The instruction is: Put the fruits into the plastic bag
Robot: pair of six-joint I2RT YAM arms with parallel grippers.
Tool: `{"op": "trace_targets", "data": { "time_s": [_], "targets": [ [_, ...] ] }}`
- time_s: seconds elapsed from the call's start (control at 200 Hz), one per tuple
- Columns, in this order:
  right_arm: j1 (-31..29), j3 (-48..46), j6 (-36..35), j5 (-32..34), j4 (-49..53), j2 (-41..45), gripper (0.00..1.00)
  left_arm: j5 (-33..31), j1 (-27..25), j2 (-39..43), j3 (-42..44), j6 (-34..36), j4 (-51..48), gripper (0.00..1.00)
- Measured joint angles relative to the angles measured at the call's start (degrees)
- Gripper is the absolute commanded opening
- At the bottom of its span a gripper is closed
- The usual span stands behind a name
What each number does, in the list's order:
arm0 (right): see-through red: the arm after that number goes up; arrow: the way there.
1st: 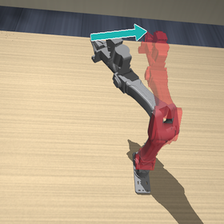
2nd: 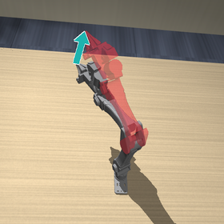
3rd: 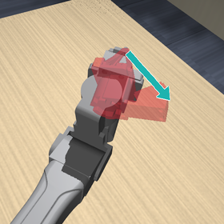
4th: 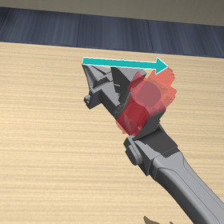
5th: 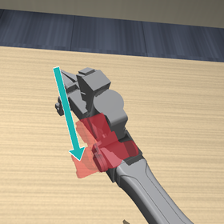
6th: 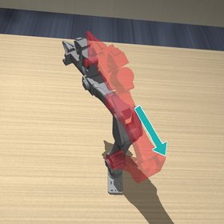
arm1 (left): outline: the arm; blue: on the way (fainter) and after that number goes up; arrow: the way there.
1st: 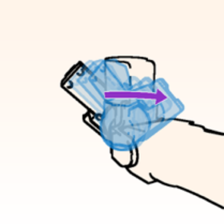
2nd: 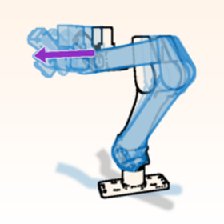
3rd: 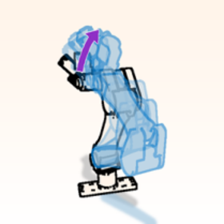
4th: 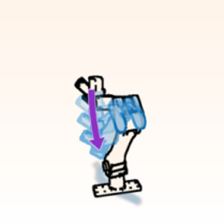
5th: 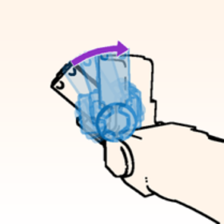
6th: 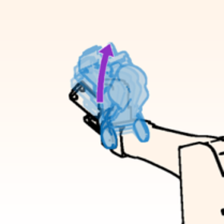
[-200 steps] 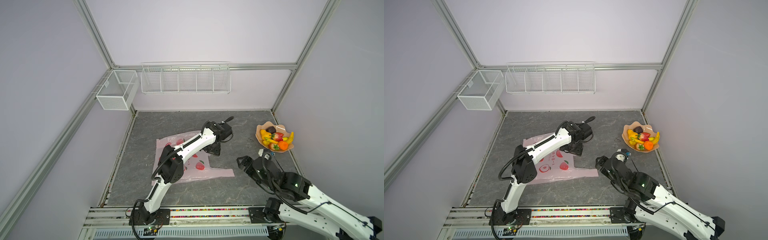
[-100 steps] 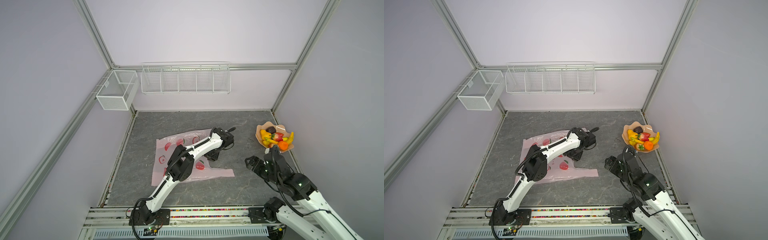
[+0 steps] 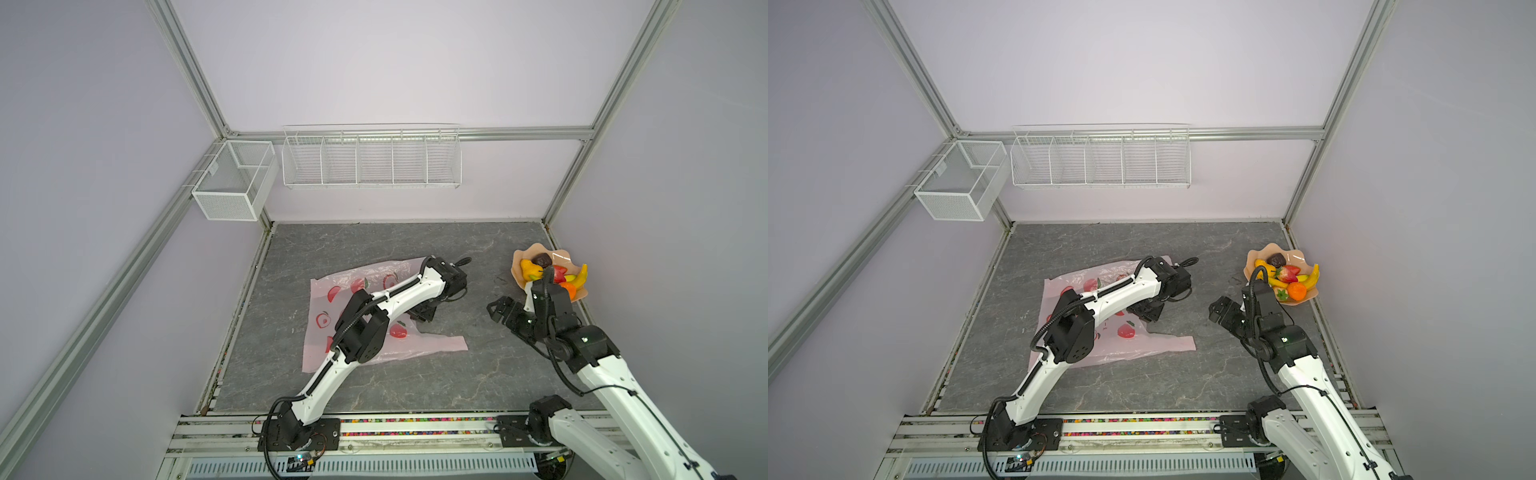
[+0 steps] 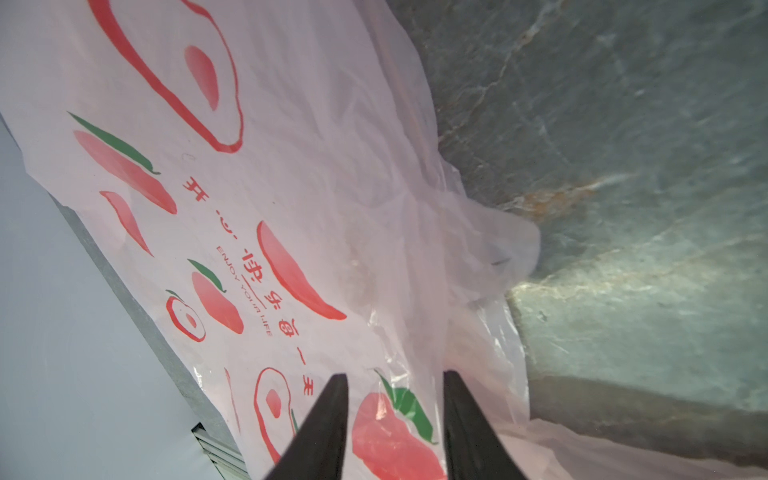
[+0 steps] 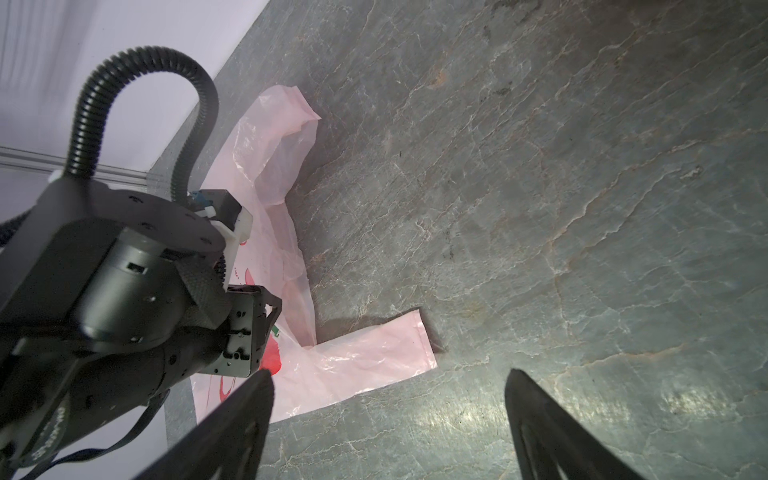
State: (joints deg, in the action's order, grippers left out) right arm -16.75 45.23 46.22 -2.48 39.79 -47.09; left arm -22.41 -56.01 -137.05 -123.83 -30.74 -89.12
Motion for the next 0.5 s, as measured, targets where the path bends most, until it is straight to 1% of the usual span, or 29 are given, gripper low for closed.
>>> {"op": "trace_targets", "data": {
  "time_s": [0.095, 0.17, 0.35, 0.5],
  "targets": [
    [1.36, 0.15, -1.01, -0.85, -0.09, -0.02, 0.89, -0.42, 0.02, 0.0, 0.83, 0.46, 0.28, 0.16],
    [2.95, 0.17, -1.55, -1.75, -0.07, 0.0, 0.89, -0.79, 0.15, 0.0, 1.84, 0.46, 0.39, 0.0],
    [8.59, 0.17, -2.82, -3.69, 0.26, 0.11, 0.89, -0.9, 1.4, 1.6, 2.21, 1.31, 0.39, 0.0],
    [11.5, 0.2, -3.69, -5.16, 0.7, -0.07, 0.89, -0.98, 2.75, 8.83, 2.25, 1.55, 0.33, 0.0]
  ]
}}
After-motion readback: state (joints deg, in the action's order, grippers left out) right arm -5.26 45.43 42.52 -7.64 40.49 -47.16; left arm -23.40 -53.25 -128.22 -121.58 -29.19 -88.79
